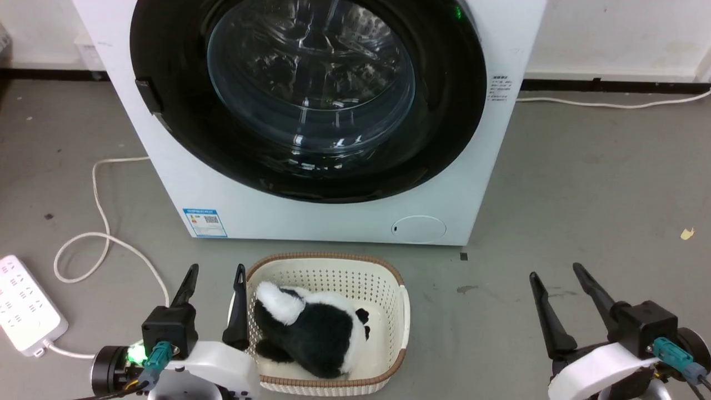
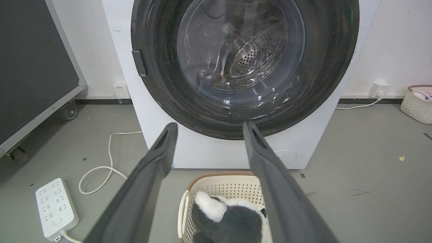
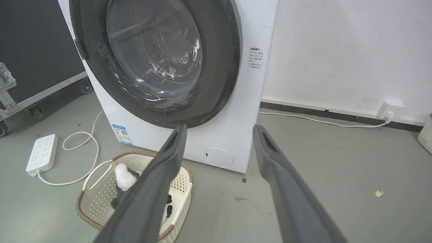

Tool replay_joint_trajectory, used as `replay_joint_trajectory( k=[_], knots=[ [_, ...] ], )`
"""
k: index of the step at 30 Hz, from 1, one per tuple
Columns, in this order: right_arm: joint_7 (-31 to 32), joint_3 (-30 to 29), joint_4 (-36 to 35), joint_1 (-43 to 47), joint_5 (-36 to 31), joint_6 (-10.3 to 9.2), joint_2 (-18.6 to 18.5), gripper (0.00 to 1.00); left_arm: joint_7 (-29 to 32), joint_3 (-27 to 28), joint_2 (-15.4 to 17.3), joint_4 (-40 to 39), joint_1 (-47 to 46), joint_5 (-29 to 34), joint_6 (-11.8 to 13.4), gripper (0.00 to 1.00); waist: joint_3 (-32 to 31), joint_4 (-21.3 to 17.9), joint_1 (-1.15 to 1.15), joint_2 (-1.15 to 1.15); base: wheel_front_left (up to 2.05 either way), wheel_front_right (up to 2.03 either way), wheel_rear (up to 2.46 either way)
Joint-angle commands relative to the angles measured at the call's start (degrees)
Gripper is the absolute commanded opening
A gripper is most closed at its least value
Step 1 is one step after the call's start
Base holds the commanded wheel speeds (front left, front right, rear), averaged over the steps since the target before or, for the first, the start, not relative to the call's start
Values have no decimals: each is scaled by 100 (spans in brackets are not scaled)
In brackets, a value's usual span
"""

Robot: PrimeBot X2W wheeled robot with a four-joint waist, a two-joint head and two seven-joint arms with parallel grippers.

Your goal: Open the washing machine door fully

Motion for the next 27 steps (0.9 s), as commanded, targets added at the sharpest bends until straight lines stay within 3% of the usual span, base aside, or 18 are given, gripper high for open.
replay_joint_trajectory(
  k=[1, 17, 18, 19, 20, 21, 27],
  knots=[
    [-73, -10, -30, -151, 61, -1, -30, 100, -78, -47, 3, -54, -100, -73, 50, 100, 112, 42, 0, 0, 0, 0, 0],
    [-38, -38, -55, -1095, 668, -2, -404, 100, -269, -135, 4, -178, -322, -202, 128, 100, 530, 173, 0, 0, 0, 0, 0],
    [-25, -50, -53, -1164, 716, -2, -416, 75, -281, -142, 4, -182, -335, -211, 134, 100, 550, 182, 0, 0, 0, 0, 0],
    [-12, -64, -51, -1232, 762, -2, -427, 34, -293, -149, 4, -186, -347, -220, 141, 100, 570, 191, 0, 0, 0, 0, 0],
    [-12, -64, -51, -1232, 762, -2, -427, 34, -293, -149, 4, -186, -347, -220, 141, 100, 570, 191, 0, 0, 0, 0, 0],
    [20, -89, -37, -1373, 864, -2, -443, 0, -317, -167, 4, -193, -373, -241, 153, 100, 610, 212, 0, 0, 0, 0, 0],
    [116, -165, 57, -1760, 1105, -2, -444, 0, -377, -192, 4, -215, -421, -286, 183, 100, 710, 245, 0, 0, 0, 0, 0]
  ],
)
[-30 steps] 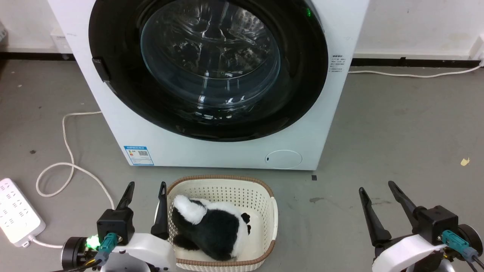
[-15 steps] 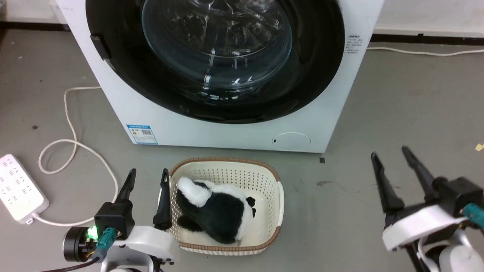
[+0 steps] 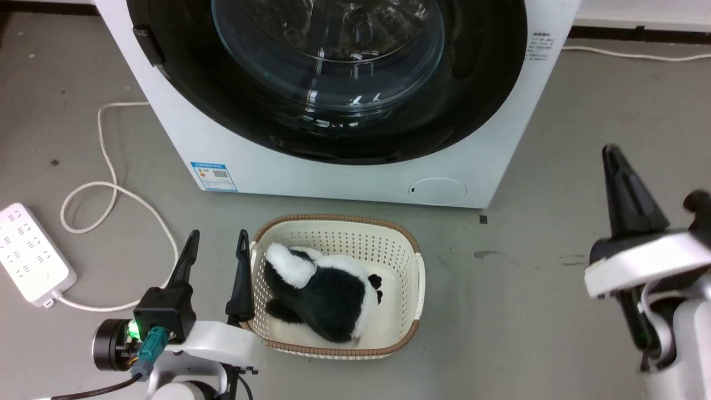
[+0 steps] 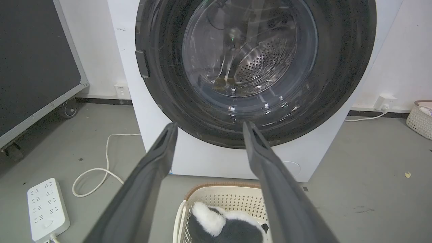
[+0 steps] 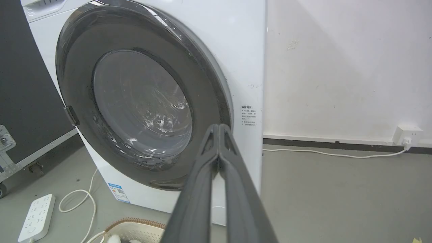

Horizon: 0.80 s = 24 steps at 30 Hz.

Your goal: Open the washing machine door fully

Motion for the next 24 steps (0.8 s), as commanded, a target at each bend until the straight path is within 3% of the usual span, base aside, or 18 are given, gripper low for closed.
replay_joint_trajectory(
  k=[1, 10, 24],
  knots=[
    [32, -41, 49, -221, 124, -2, -32, 0, -63, -24, 4, -38, -103, -46, 40, 100, 44, 18, 0, 0, 0, 0, 0],
    [568, -525, 620, -1247, 867, -2, 116, 0, -195, -87, 5, -101, -240, -166, 92, 100, 371, 137, 0, 0, 0, 0, 0],
    [1924, -1241, 1766, -2771, 2152, -3, 141, 0, -363, -193, 5, -206, -492, -303, 135, 100, 889, 396, 0, 0, 0, 0, 0]
  ],
)
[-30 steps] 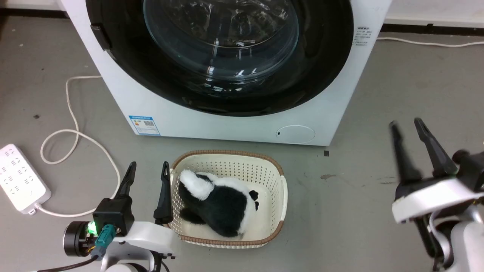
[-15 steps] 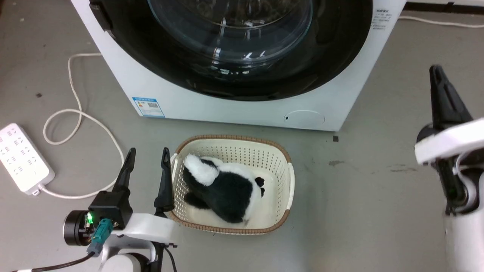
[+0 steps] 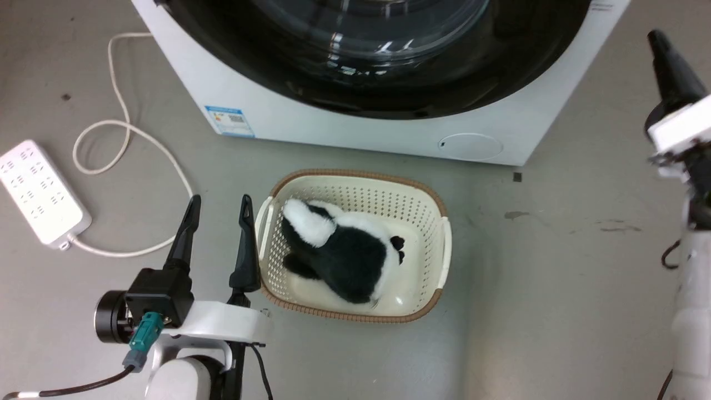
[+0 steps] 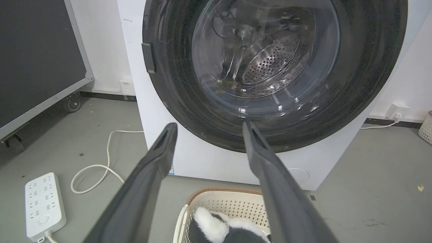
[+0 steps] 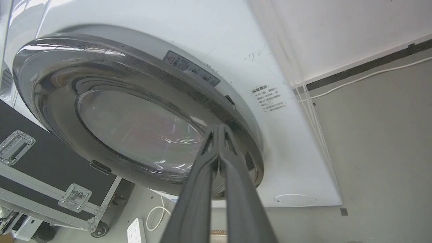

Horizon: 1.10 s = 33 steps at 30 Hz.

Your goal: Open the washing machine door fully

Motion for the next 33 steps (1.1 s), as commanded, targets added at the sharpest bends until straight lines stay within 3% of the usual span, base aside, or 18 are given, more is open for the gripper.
replay_joint_trajectory(
  k=[1, 13, 24, 31, 33],
  knots=[
    [67, -74, 91, -214, 107, -3, -37, 0, -63, -17, 4, -36, -106, -43, 32, 100, 65, 60, -1, 0, 0, 0, 0],
    [1119, -825, 1293, -1635, 417, -3, -209, 0, -206, -104, 5, -186, -249, -114, 143, 100, 415, 301, -1, 0, 0, 0, 0],
    [1884, -1680, 2705, -3091, 284, -4, -531, 0, -362, -357, 6, -270, -366, -190, 258, 100, 704, 633, -1, 0, 0, 0, 0],
    [2343, -2041, 3229, -3738, 224, -4, -648, 0, -446, -447, 6, -311, -443, -270, 326, 100, 877, 763, -1, 0, 0, 0, 0],
    [2776, -2272, 3487, -3981, 183, -4, -688, 0, -518, -505, 7, -332, -541, -333, 388, 100, 959, 824, -1, 0, 0, 0, 0]
  ],
)
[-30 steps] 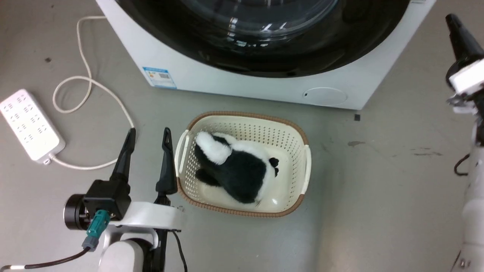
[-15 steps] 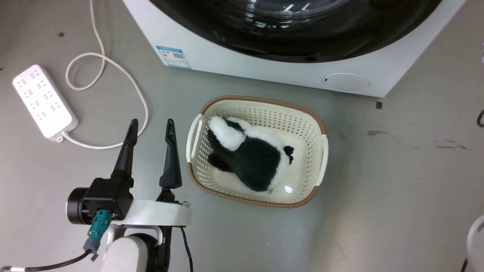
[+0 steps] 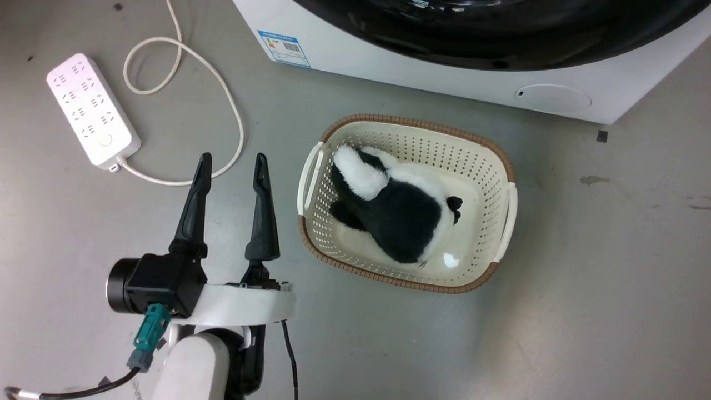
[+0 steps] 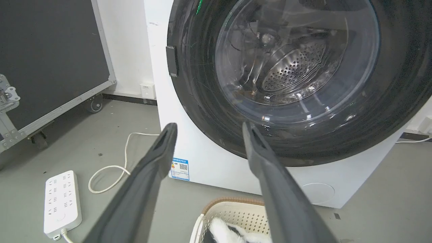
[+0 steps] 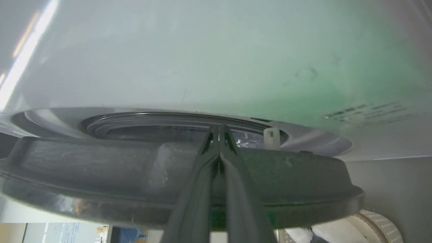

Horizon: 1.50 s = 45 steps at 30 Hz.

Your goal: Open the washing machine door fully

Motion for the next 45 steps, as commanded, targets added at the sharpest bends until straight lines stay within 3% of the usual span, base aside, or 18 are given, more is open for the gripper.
replay_joint_trajectory(
  k=[1, 7, 16, 24, 35, 39, 40, 45],
  knots=[
    [173, -69, 148, -121, 27, 6, 54, 0, -57, -9, 7, -33, -92, -46, 42, 100, -14, 10, 0, 0, 0, 0, 0],
    [642, -327, 135, 53, 181, 6, 147, 0, -117, -26, 7, -13, -104, -5, 37, 100, -180, 21, 0, 0, 0, 0, 0],
    [1412, -452, -783, 1568, 484, 6, 789, 0, -130, -9, 7, 144, 246, -35, -31, 100, -1061, -148, 0, 0, 0, 0, 0],
    [1891, -193, -1337, 2617, 841, 6, 1000, 0, -130, 13, 7, 285, 544, -51, -183, 100, -1554, -313, 0, 0, 0, 0, 0],
    [1544, 1944, -1104, 3559, 2844, 6, 1007, 0, -130, -171, 7, 534, 875, -114, -383, 100, -1890, -410, 0, 0, 0, 0, 0],
    [1371, 2798, -1252, 3952, 3502, 6, 1007, 0, -130, -176, 7, 661, 979, -281, -448, 100, -1979, -396, 0, 0, 0, 0, 0],
    [1192, 3414, -1442, 4225, 3915, 6, 1007, 0, -130, -150, 7, 739, 1028, -336, -507, 100, -2026, -392, 0, 0, 0, 0, 0],
    [881, 4202, -1695, 4585, 4453, 6, 1008, 0, -130, -138, 7, 862, 1076, -317, -560, 100, -2103, -350, 0, 0, 0, 0, 0]
  ],
)
